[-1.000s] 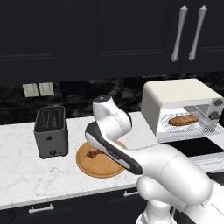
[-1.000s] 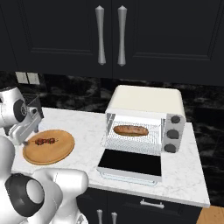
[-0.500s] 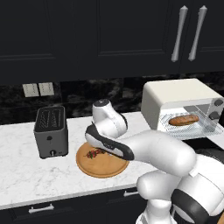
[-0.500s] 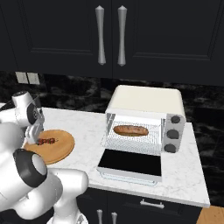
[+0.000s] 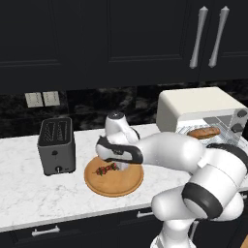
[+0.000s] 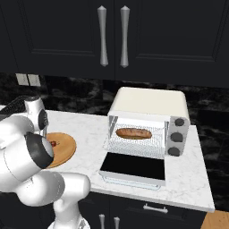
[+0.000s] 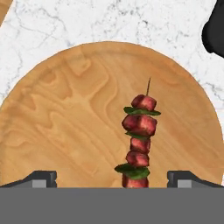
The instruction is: Pick up the kebab skewer and baguette bread, and place them inside the toaster oven. Close the toaster oven door and start by setting the timer.
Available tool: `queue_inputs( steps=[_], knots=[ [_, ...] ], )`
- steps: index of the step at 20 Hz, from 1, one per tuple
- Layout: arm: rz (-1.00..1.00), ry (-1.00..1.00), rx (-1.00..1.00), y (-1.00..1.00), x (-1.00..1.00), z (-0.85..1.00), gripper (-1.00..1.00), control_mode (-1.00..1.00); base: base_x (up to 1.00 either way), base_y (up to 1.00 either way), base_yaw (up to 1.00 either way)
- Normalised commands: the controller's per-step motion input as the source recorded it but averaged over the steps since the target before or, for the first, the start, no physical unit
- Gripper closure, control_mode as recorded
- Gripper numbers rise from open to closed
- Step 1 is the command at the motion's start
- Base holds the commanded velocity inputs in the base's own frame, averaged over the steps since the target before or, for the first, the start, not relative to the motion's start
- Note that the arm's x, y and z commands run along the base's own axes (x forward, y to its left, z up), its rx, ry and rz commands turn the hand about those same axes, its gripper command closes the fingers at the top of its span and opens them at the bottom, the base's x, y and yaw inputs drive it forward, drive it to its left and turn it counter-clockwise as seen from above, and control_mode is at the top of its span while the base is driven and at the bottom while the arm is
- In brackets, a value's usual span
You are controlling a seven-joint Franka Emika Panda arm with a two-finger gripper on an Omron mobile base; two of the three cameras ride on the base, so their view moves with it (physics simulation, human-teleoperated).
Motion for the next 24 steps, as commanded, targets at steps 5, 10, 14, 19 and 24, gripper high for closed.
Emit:
queue_inputs(
  steps=[5, 10, 14, 19, 24],
  knots=[
    [0.01, -0.02, 0.18, 0.0, 0.17, -0.32, -1.0, -1.0, 0.0, 0.0, 0.0],
    [0.01, -0.03, 0.0, 0.03, 0.01, -0.14, -1.0, -1.0, 0.0, 0.0, 0.0],
    [0.07, 0.0, 0.0, 0.01, 0.13, 0.0, -1.0, -1.0, 0.0, 0.0, 0.0],
    [0.1, 0.0, 0.0, 0.0, 0.15, -0.11, -1.0, -1.0, 0.0, 0.0, 0.0],
    [0.08, 0.0, 0.0, 0.0, 0.15, -0.14, -1.0, -1.0, 0.0, 0.0, 0.0]
  ],
)
